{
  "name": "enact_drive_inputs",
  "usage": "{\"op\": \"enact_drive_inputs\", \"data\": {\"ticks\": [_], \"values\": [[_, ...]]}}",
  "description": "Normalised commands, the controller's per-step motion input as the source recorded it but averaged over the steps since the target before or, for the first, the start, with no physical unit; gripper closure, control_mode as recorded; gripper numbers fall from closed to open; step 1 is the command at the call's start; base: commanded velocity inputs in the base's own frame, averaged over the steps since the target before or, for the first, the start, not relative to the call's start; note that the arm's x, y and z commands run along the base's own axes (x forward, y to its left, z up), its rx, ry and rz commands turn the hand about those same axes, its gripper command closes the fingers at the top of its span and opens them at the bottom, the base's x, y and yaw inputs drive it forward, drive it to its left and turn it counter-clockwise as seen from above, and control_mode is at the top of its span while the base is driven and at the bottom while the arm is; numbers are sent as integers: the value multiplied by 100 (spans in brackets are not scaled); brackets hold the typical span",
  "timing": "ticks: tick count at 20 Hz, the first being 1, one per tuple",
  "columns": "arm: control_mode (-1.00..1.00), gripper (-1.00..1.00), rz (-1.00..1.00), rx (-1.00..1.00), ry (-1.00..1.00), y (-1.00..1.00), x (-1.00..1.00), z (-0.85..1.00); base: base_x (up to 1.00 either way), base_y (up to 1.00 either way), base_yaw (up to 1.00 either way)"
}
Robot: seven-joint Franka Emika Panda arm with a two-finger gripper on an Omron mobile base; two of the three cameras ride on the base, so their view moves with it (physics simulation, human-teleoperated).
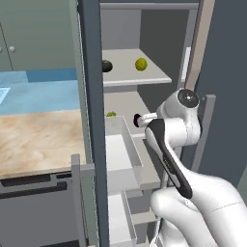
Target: Take the broccoli and eggplant from the second highest rack and move them to the highest rack where the squash and pear are located, to maximize freezer space. Close the freezer door after rearranging.
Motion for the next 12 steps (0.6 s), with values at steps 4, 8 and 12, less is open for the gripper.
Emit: {"op": "enact_drive_inputs", "data": {"ticks": [4, 8, 12], "values": [[-100, -100, 0, 0, 1, 12, 51, -27, 0, 0, 0], [-100, -100, 0, 0, 0, 8, 47, -30, 0, 0, 0], [-100, -100, 0, 0, 0, 0, 41, -28, 0, 0, 0]]}}
